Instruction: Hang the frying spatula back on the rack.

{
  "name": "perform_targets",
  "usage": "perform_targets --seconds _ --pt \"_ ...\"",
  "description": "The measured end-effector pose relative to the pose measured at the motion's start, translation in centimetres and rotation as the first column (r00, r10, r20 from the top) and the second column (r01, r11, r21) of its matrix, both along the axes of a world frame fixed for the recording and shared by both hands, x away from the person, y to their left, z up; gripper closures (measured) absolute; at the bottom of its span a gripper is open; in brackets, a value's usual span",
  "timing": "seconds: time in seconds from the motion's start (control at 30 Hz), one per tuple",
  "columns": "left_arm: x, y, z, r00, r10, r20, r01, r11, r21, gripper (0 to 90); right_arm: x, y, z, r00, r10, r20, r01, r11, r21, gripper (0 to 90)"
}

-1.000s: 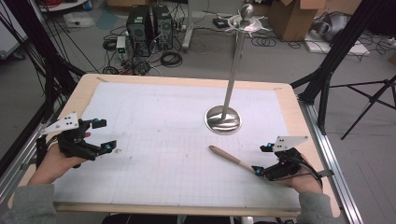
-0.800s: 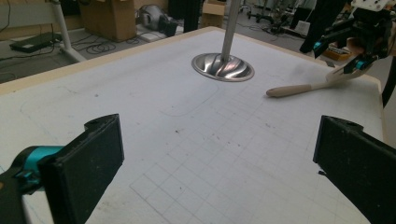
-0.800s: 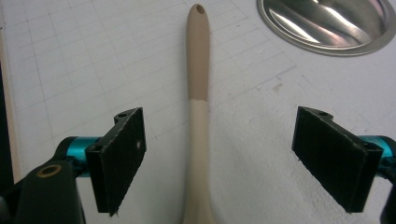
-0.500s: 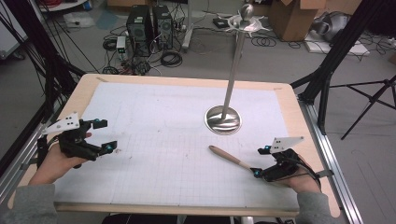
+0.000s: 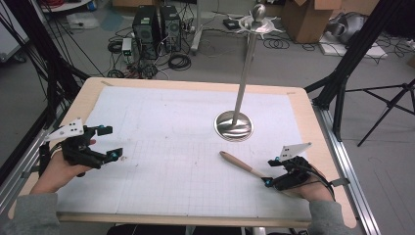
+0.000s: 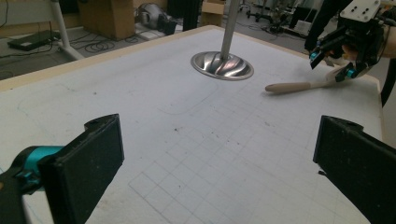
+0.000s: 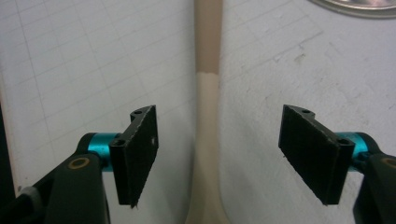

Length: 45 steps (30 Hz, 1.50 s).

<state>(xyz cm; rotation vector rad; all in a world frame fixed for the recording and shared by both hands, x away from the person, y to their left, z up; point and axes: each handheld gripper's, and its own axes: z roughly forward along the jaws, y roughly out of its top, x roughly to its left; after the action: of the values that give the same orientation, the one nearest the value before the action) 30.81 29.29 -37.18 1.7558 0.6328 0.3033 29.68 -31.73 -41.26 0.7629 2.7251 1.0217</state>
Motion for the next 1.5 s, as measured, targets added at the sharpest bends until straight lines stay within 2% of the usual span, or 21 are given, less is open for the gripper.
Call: perform_targets --seconds 0.13,0.33,0.57,0.93,1.23,1.5 --pt "0.0 0.06 0.0 1.0 -0.001 0.001 0.001 1.0 0.0 2.2 0.05 0.29 -0.09 0.9997 0.0 -0.024 -0.001 0.9989 -0.047 32.8" --pt "-0.01 0.06 0.01 1.0 0.0 0.001 0.0 1.0 -0.001 2.2 0.08 0.53 -0.1 0.9986 -0.008 -0.051 0.005 0.9974 -0.072 37.2" --pt "0.01 0.07 -0.01 1.0 -0.001 0.001 0.001 1.0 0.001 2.2 0.25 0.39 -0.25 0.9948 -0.04 -0.093 0.033 0.997 -0.07 43.9" --pt "0.04 0.13 -0.17 1.0 0.004 -0.005 -0.004 1.0 0.002 2.2 0.4 0.68 -0.58 0.9915 -0.027 -0.128 0.015 0.9951 -0.097 52.7" --pt "0.06 0.14 -0.19 1.0 0.004 -0.003 -0.004 1.0 0.002 2.2 0.42 0.67 -0.75 0.9904 -0.041 -0.132 0.027 0.9944 -0.102 58.3" --pt "0.01 0.13 -0.17 1.0 0.007 -0.005 -0.007 1.0 0.002 2.2 0.17 0.84 -0.79 0.9903 -0.028 -0.136 0.014 0.9949 -0.1 61.6"
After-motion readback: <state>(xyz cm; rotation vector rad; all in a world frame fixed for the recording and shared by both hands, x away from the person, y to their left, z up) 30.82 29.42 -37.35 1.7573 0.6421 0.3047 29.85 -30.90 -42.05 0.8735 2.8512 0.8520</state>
